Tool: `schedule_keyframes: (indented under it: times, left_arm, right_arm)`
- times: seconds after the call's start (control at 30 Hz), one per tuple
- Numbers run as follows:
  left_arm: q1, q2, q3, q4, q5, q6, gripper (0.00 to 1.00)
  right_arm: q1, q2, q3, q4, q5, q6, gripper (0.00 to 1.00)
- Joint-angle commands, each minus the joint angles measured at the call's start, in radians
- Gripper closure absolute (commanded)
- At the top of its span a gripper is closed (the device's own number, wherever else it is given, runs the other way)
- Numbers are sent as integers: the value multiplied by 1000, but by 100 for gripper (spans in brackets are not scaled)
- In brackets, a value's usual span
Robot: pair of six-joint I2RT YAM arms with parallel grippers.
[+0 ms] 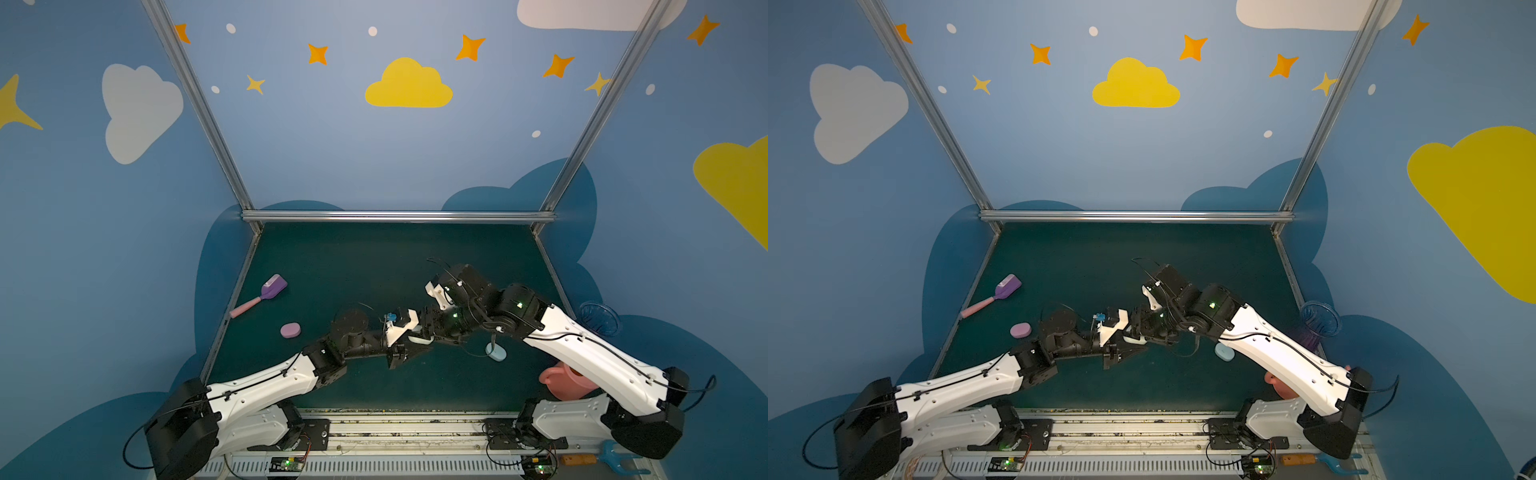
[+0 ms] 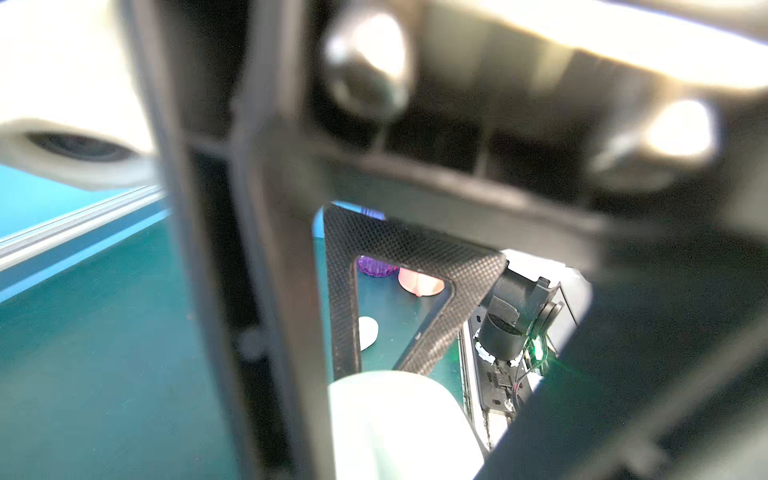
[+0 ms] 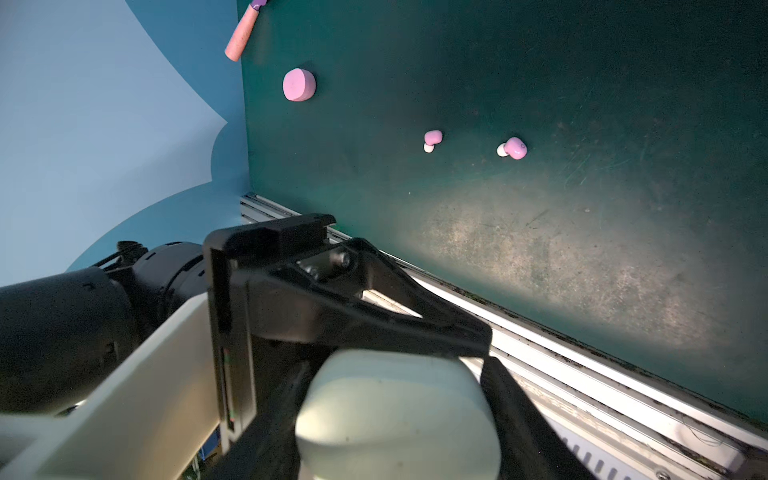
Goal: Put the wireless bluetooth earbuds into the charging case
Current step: 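Open the left gripper while the right gripper carries the closed case away, then set the case down with the right gripper while the left arm swings away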
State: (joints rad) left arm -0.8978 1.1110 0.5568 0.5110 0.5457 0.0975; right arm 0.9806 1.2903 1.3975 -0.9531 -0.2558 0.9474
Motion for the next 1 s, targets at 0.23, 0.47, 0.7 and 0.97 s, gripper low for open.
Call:
schedule_keyframes:
  times: [0.23,0.47,0.7,0.97]
  left_arm:
    - [-2,-4,25,-3,-22,-9,43]
    - [-4,-76,-67,-42,-149,-73,0]
    - [-4,-158,-112,-207,-384,-150,0]
    - [-2,-225,-152,-250,-460,-221,0]
  right_arm:
    - [-8,-26,-30,15,24,-2,49]
    - [-135,-101,-144,-9,80,-69,49]
    - [-380,-126,-295,11,160,-235,47]
    - [-669,-16,-377,110,290,-384,46]
